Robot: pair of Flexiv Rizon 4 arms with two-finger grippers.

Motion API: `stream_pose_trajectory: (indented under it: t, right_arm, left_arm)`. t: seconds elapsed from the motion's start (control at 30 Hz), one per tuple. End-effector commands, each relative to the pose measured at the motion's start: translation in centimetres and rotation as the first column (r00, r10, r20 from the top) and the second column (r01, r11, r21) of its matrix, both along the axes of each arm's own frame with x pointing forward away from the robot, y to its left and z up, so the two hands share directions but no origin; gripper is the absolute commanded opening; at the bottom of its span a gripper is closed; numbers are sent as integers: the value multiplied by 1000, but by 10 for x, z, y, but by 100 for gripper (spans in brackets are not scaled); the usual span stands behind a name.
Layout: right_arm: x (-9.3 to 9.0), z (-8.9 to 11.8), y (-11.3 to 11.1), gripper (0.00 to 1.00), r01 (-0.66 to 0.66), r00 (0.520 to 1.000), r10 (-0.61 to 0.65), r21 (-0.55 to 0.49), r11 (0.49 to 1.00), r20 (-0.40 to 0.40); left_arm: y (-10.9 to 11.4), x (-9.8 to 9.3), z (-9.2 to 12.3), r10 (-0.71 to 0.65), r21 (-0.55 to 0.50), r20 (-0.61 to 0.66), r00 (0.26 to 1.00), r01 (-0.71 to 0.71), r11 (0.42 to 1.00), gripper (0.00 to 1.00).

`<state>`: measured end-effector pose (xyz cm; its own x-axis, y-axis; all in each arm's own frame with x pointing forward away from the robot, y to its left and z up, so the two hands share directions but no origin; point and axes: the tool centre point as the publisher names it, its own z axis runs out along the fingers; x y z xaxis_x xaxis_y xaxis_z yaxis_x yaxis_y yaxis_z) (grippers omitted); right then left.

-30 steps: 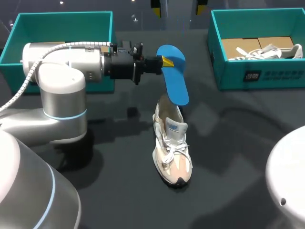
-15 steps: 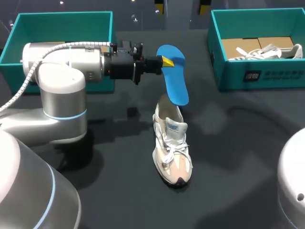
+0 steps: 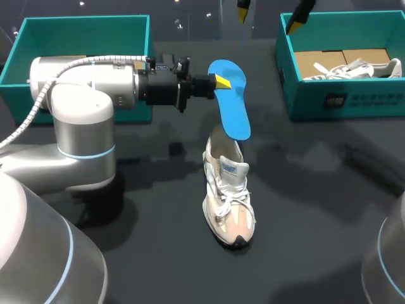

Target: Take the shoe out of the shoebox, open the shoe tongue, remove and reinsert the insole, then place the shoe into the shoebox

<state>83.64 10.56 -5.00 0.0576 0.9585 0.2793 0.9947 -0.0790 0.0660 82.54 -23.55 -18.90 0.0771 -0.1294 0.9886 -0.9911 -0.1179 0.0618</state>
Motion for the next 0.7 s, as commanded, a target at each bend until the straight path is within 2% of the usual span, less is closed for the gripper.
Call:
stream_pose_trajectory:
  t: [0.03, 0.33, 0.7]
  right_arm:
    - [-3, -10, -14, 100, -11, 1000, 6, 318, 948, 17]
    - [-3, -30, -22, 100, -6, 1000, 2, 487, 874, 9]
    - [-6, -54, -28, 100, 29, 999, -34, 626, 779, -3]
  left_arm:
    - [-1, 0, 0, 1, 1, 0, 1000, -1, 1000, 0]
    - [-1, 0, 0, 1, 1, 0, 1000, -1, 1000, 0]
    - [-1, 0, 0, 1, 1, 0, 1000, -1, 1000, 0]
